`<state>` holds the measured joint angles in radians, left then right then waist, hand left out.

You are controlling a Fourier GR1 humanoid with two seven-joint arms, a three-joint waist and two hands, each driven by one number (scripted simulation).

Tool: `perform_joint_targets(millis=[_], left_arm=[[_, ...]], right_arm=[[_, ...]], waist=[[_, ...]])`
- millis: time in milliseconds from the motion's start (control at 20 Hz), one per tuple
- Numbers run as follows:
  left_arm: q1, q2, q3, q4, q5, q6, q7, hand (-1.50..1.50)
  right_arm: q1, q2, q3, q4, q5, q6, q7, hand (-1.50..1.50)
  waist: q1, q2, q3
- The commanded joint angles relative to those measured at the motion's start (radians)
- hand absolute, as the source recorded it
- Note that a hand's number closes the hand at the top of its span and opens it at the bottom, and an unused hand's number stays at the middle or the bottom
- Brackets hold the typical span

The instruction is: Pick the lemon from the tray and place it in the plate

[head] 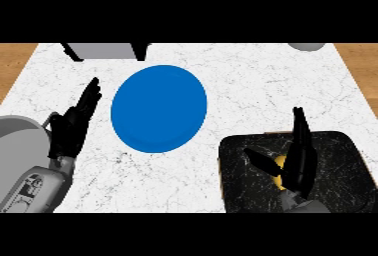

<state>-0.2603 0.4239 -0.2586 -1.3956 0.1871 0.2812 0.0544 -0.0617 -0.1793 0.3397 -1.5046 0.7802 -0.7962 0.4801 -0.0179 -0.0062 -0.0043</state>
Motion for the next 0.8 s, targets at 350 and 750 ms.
perform_joint_targets(millis=[350,750], left_arm=[[0.008,-0.001,0.011,-0.025,-0.001,-0.010,0.023,0.00],[-0.021,-0.003,0.029,-0.010,-0.008,-0.033,0.041,0.00]], right_arm=[[0.092,-0.079,0.037,-0.401,0.218,0.638,0.568,-1.50],[0.029,-0.096,-0.098,-0.611,0.055,1.018,0.791,-1.50]], waist=[[-0.008,-0.007,-0.001],[0.007,0.004,0.003]])
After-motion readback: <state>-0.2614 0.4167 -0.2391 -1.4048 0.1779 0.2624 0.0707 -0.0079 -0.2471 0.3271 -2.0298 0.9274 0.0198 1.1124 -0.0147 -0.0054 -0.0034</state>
